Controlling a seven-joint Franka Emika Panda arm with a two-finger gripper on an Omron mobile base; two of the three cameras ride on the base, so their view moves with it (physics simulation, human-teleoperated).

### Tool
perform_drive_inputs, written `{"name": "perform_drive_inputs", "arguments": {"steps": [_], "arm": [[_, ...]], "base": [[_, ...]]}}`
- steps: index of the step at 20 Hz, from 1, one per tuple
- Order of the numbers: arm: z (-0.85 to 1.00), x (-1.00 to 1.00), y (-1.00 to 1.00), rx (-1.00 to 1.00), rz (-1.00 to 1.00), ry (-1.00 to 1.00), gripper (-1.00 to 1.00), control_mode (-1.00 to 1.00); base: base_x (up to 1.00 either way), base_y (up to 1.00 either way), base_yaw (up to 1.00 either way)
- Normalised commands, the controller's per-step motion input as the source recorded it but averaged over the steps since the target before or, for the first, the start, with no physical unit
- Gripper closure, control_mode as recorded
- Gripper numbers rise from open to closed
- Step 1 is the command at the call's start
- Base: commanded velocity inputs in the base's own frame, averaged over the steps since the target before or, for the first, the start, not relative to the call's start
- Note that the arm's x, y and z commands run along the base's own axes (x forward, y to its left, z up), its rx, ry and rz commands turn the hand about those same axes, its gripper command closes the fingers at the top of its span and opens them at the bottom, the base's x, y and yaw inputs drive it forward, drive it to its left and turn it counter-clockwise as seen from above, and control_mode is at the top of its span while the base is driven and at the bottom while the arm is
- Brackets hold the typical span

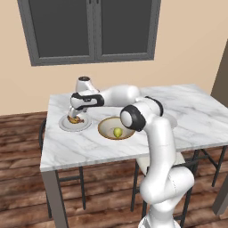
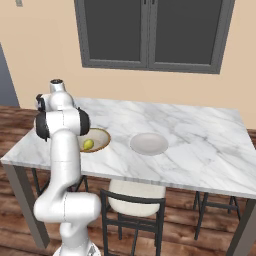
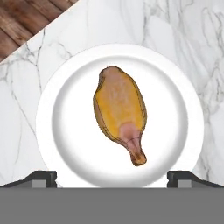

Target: Pick the chicken drumstick and lemon from their plates and place them in the bowl. Then put the bowl in the fridge.

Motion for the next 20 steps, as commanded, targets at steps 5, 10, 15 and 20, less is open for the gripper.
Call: {"name": "perform_drive_inputs", "arguments": {"steps": [5, 10, 15, 20], "arm": [[-0.28, 0.02, 0.04, 0.0, 0.01, 0.0, -1.0, -1.0], [-0.25, 0.07, 0.02, 0.0, 0.0, 0.0, -1.0, -1.0], [-0.13, 0.16, 0.0, 0.0, 0.0, 0.0, -1.0, -1.0], [-0.07, 0.2, 0.03, 0.0, 0.0, 0.0, -1.0, -1.0]], "base": [[0.0, 0.0, 0.0], [0.0, 0.0, 0.0], [0.0, 0.0, 0.0], [0.0, 0.0, 0.0]]}}
